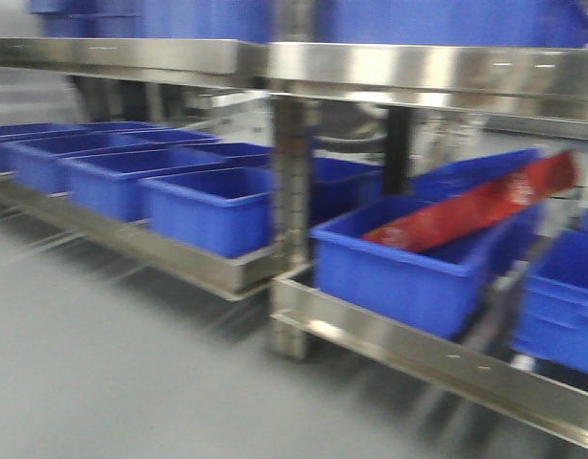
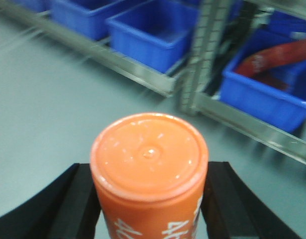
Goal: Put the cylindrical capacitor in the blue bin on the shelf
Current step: 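Drive the base to the shelf of blue bins holding both capacitors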
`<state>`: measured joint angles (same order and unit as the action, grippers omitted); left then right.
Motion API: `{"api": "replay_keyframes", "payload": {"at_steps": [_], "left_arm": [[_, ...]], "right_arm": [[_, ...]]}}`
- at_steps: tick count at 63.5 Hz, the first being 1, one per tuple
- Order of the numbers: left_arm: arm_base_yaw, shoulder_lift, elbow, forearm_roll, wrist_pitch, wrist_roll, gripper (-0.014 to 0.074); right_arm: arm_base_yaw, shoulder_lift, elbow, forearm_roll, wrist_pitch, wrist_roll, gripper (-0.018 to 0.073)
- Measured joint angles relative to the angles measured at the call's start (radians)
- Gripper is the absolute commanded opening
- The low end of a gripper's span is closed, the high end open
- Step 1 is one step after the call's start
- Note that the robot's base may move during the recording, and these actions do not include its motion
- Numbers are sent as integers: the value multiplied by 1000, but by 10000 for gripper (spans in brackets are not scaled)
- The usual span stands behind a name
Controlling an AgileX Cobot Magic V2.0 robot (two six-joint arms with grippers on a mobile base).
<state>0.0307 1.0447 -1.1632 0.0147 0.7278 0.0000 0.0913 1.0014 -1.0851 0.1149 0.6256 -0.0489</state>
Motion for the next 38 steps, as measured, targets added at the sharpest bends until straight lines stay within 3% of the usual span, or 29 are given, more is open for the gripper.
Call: {"api": "replay_keyframes", "payload": {"at_steps": [38], "left_arm": [[0,0,0,0,0,0,-111]], "right_arm": [[0,0,0,0,0,0,-162]]}}
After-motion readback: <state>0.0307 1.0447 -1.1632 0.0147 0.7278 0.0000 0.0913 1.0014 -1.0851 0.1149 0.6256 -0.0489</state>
